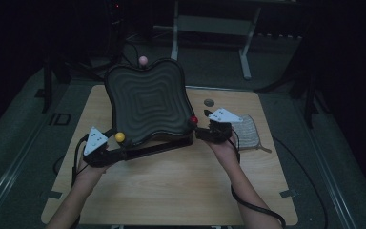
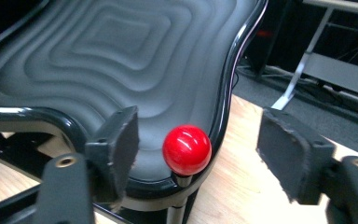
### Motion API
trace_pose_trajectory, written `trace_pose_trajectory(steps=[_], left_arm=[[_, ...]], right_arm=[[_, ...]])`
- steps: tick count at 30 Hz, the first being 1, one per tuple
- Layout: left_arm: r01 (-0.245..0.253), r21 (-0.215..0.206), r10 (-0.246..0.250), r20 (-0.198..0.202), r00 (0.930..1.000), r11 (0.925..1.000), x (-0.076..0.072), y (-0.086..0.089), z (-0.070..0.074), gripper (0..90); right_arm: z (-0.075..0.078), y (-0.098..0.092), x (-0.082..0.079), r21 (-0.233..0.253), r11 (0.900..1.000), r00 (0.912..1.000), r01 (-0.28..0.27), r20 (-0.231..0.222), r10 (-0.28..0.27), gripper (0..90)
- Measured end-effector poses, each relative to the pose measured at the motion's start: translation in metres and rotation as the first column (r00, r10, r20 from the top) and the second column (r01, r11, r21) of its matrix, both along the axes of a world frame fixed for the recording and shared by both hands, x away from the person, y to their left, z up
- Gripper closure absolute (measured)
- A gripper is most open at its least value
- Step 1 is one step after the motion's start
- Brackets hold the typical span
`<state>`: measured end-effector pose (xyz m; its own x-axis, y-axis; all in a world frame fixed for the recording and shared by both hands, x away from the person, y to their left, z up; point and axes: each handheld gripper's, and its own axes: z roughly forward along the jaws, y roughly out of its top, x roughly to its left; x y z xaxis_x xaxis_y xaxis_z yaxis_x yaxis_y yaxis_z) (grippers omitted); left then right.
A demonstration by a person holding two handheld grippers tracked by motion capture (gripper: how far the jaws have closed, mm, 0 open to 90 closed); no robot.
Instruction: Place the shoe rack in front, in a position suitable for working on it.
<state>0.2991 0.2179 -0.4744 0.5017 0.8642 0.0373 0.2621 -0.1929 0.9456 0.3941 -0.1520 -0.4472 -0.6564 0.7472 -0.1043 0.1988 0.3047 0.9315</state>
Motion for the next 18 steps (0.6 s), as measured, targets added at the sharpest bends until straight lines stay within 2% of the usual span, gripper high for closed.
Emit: trace_pose_trajectory(steps=[3,5,8,9,11,14,18], left_arm=[[-0.025,0.003,0.025,-0.009,0.9997,0.9997,0.003,0.001,-0.002,40.7],[-0.028,0.002,0.028,-0.031,0.9991,0.9996,0.005,0.002,-0.005,42.2],[-0.03,0.021,0.031,-0.037,0.9988,0.9993,0.008,0.001,-0.008,45.8],[-0.035,0.024,0.036,-0.031,0.9989,0.9991,0.008,0.001,-0.008,48.1],[-0.04,0.019,0.04,-0.036,0.9986,0.999,0.009,0.001,-0.008,51.1],[-0.048,0.012,0.048,-0.039,0.9981,0.9988,0.01,0.002,-0.008,56.6],[-0.047,0.004,0.047,-0.038,0.9982,0.9989,0.01,0.002,-0.009,57.8]], right_arm=[[-0.006,0.0,0.007,-0.009,1.0,0.9996,0.011,-0.026,-0.011,41.2],[-0.009,0.002,0.011,-0.01,1.0,0.9991,0.004,-0.041,-0.004,42.7],[-0.014,0.007,0.015,-0.038,0.999,0.998,-0.01,-0.063,0.008,46.9],[-0.015,0.009,0.015,-0.042,0.999,0.9978,-0.016,-0.065,0.014,47.0],[-0.018,0.013,0.015,-0.057,0.998,0.9975,-0.026,-0.067,0.022,56.5],[-0.02,0.016,0.015,-0.072,0.997,0.9987,-0.011,-0.05,0.007,59.3],[-0.021,0.016,0.015,-0.07,0.998,0.9988,-0.007,-0.048,0.004,59.7]])
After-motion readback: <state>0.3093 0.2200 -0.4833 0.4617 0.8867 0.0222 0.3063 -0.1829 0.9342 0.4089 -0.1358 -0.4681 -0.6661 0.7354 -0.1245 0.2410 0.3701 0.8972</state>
